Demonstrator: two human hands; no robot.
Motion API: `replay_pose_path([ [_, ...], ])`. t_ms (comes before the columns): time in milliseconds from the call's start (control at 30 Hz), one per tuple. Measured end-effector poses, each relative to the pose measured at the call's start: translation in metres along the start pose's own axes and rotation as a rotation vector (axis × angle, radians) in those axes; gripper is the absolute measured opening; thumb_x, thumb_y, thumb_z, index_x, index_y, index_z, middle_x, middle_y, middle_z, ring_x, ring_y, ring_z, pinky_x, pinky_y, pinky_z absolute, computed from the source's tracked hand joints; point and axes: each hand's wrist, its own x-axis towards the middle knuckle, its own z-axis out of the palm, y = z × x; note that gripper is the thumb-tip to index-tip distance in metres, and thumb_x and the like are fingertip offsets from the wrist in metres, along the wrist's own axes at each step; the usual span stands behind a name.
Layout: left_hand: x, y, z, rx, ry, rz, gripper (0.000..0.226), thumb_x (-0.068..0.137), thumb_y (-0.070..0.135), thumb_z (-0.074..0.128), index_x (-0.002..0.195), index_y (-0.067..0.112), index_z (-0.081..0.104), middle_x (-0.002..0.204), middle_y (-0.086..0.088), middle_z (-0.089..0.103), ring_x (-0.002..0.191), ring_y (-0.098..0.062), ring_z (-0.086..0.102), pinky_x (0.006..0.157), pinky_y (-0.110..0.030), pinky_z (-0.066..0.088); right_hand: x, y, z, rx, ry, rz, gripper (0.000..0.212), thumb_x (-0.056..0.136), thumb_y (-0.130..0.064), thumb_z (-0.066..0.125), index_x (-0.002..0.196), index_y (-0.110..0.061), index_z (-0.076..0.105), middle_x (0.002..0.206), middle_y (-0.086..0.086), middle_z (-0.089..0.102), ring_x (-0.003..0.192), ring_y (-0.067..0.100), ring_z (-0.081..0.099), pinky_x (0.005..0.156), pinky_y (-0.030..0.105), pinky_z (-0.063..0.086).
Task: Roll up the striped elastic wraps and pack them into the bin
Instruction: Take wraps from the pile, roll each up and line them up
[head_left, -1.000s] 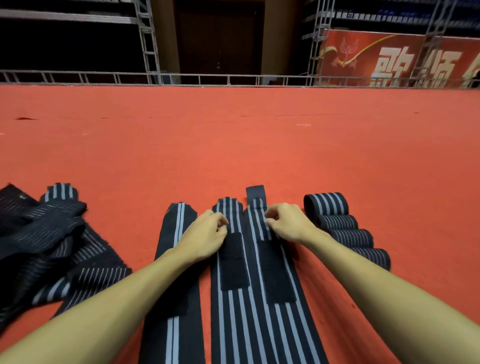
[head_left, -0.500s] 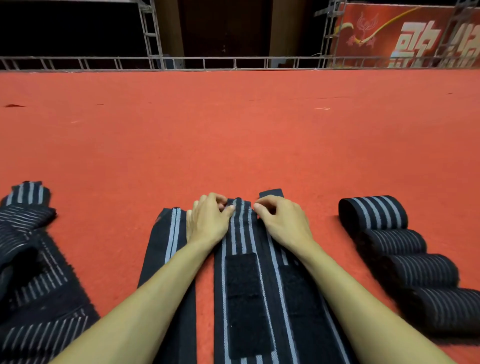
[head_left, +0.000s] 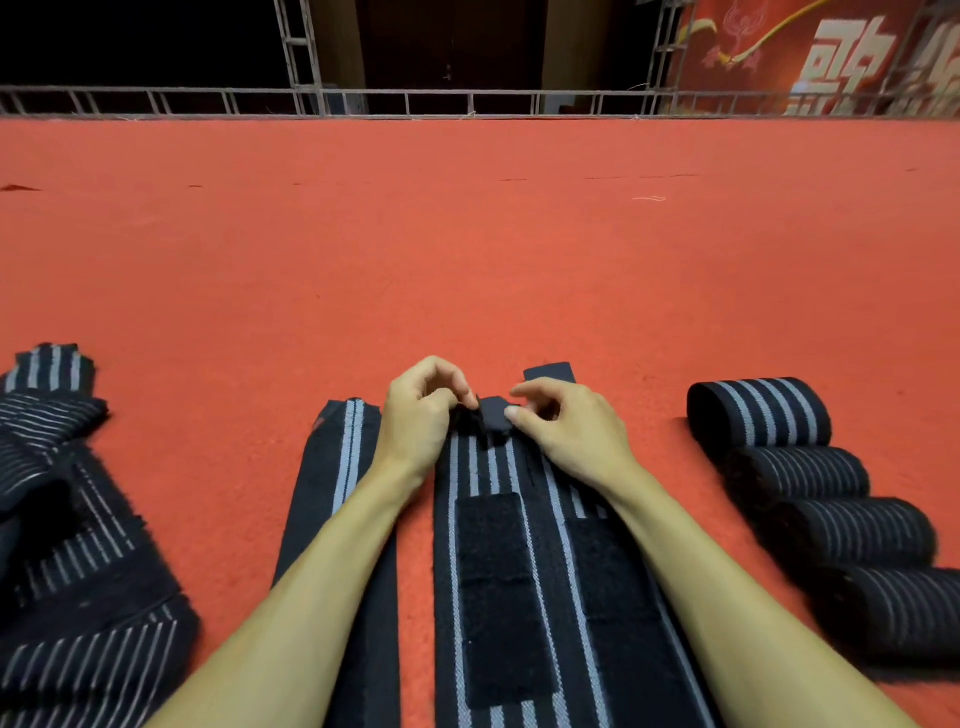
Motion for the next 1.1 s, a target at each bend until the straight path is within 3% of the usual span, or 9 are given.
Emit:
replay_pose_path([
  [100, 0.000, 0.000, -0.001, -0.069, 0.031, -0.057, 0.027, 0.069, -0.010, 0.039, 0.072, 0.013, 0.053, 0.068, -0.008, 0.064, 0.070, -0.020, 0.059, 0.067, -0.032, 0.050, -0.001, -0.002, -0.001, -0.062, -0.037, -0.022, 0.025, 0.084, -0.047, 0.064, 0.109, -0.043, 0.067, 0.083, -0.021, 0.058, 0.093, 0.005, 0.054, 0.080, 0.031, 0.044],
  [267, 0.003, -0.003, -0.004, -0.062, 0.021, -0.156, 0.043, 0.072, -0.024, 0.039, 0.088, 0.013, 0.054, 0.075, -0.006, 0.066, 0.070, -0.016, 0.061, 0.065, -0.025, 0.051, -0.002, -0.001, 0.000, 0.173, 0.070, -0.075, 0.014, 0.075, -0.035, 0.079, 0.088, -0.037, 0.075, 0.081, -0.020, 0.059, 0.066, -0.003, 0.050, 0.069, 0.028, 0.043],
  [367, 0.005, -0.004, -0.007, -0.093, -0.022, -0.184, 0.048, 0.072, -0.027, 0.042, 0.093, 0.014, 0.056, 0.078, -0.005, 0.063, 0.069, -0.012, 0.061, 0.063, -0.020, 0.050, -0.002, -0.004, 0.002, 0.219, 0.108, -0.146, 0.012, 0.073, -0.021, 0.081, 0.079, -0.030, 0.077, 0.085, -0.015, 0.062, 0.072, 0.004, 0.055, 0.070, 0.026, 0.047],
  [533, 0.002, -0.001, -0.010, -0.099, -0.086, -0.185, 0.047, 0.072, -0.028, 0.047, 0.094, 0.012, 0.061, 0.080, -0.005, 0.062, 0.069, -0.012, 0.061, 0.059, -0.016, 0.050, -0.001, -0.013, -0.001, 0.317, 0.234, -0.149, 0.016, 0.087, -0.007, 0.063, 0.082, -0.022, 0.059, 0.078, -0.012, 0.061, 0.071, -0.002, 0.056, 0.066, 0.007, 0.040],
  [667, -0.001, 0.006, -0.009, -0.190, -0.132, -0.180, 0.015, 0.091, 0.003, 0.054, 0.091, 0.011, 0.067, 0.084, -0.003, 0.068, 0.073, -0.011, 0.062, 0.057, -0.016, 0.050, 0.004, -0.017, -0.007, 0.537, 0.376, -0.005, 0.011, 0.096, -0.013, 0.053, 0.092, -0.023, 0.050, 0.073, -0.004, 0.058, 0.055, 0.006, 0.057, 0.051, 0.018, 0.045],
  [800, -0.002, 0.013, -0.009, -0.220, -0.215, -0.062, 0.021, 0.087, 0.035, 0.066, 0.090, 0.015, 0.070, 0.088, 0.002, 0.071, 0.081, -0.007, 0.064, 0.067, -0.019, 0.051, 0.010, -0.023, -0.014, 0.648, 0.433, 0.161, 0.008, 0.095, -0.021, 0.057, 0.090, -0.027, 0.055, 0.071, -0.001, 0.062, 0.049, 0.005, 0.053, 0.053, 0.026, 0.042],
  [900, -0.002, 0.022, -0.003, -0.070, -0.030, 0.038, 0.004, 0.084, 0.018, 0.070, 0.081, 0.019, 0.068, 0.076, 0.004, 0.070, 0.072, -0.004, 0.063, 0.068, -0.018, 0.049, 0.004, -0.038, -0.025, 0.967, 0.328, 0.280, 0.008, 0.093, -0.026, 0.061, 0.092, -0.018, 0.062, 0.072, -0.002, 0.065, 0.060, 0.009, 0.059, 0.061, 0.030, 0.048],
  [1000, -0.010, 0.038, -0.003, -0.233, 0.063, -0.150, 0.003, 0.086, 0.013, 0.068, 0.083, 0.012, 0.067, 0.079, -0.007, 0.072, 0.074, -0.016, 0.065, 0.070, -0.030, 0.050, -0.011, -0.050, -0.040, 1.000, 0.070, 0.268, 0.021, 0.090, -0.028, 0.066, 0.092, -0.007, 0.069, 0.081, 0.004, 0.071, 0.069, 0.015, 0.066, 0.063, 0.029, 0.053],
  [1100, -0.021, 0.061, -0.005, -0.359, -0.005, -0.364, 0.013, 0.088, 0.012, 0.065, 0.097, 0.004, 0.066, 0.097, -0.015, 0.069, 0.083, -0.023, 0.064, 0.075, -0.033, 0.053, -0.024, -0.063, -0.060, 0.962, 0.002, 0.245, 0.011, 0.084, -0.011, 0.072, 0.092, -0.004, 0.069, 0.088, 0.012, 0.072, 0.071, 0.019, 0.067, 0.064, 0.031, 0.055],
])
